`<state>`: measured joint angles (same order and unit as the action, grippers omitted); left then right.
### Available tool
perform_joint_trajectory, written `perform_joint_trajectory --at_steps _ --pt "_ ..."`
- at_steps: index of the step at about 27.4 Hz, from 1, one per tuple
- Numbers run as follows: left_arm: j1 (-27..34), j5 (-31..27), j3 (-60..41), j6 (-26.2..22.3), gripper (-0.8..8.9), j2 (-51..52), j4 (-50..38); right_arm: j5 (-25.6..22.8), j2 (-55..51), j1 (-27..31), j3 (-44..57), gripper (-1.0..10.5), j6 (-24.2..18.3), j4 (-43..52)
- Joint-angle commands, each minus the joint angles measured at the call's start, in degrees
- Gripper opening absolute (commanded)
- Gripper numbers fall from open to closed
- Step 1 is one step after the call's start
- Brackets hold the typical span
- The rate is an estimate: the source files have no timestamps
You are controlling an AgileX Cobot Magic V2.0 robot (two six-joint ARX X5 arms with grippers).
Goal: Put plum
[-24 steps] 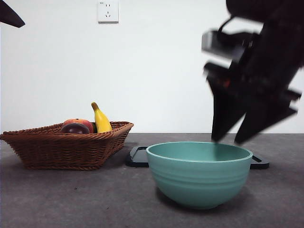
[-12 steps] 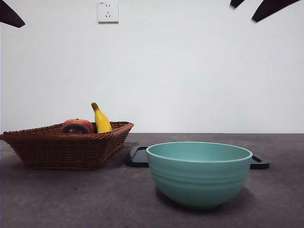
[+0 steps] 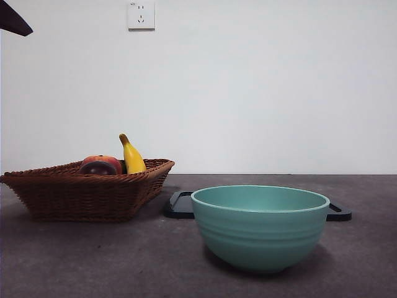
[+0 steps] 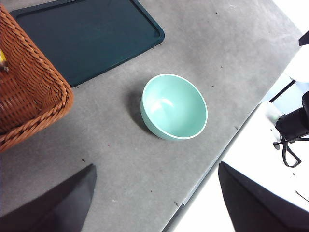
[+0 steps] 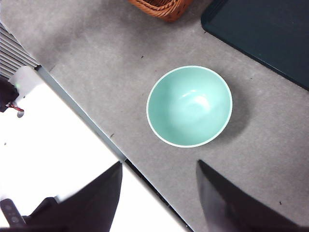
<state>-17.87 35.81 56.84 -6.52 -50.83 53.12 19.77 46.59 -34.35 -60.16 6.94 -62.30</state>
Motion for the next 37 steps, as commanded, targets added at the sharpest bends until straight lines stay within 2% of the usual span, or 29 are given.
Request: perform_joint_trajectory --at_steps 1,10,12,15,37 --pt "-0.2 0.2 1.2 -0.5 4.01 -0.4 -0.1 0.1 0.5 -0.4 -0.8 2.4 -1.3 0.5" --pt "-0.2 0.2 1.2 -0.5 3.82 -0.4 0.0 0.2 0.5 -0.4 -0.8 2.4 -1.4 0.5" --pt "-0.2 0.2 1.2 -0.5 2.69 -0.4 0.0 0.1 0.5 -0.4 -0.8 1.6 -1.4 0.5" --pt "-0.2 0.2 1.2 -0.5 0.14 -0.4 0.0 0.1 0.5 -0.4 -0.8 0.0 -1.5 0.5" --pt "-0.2 0.2 1.2 -0.3 0.12 -0.4 -0.1 -0.3 0.5 -0.4 -0.8 0.1 -1.4 0.8"
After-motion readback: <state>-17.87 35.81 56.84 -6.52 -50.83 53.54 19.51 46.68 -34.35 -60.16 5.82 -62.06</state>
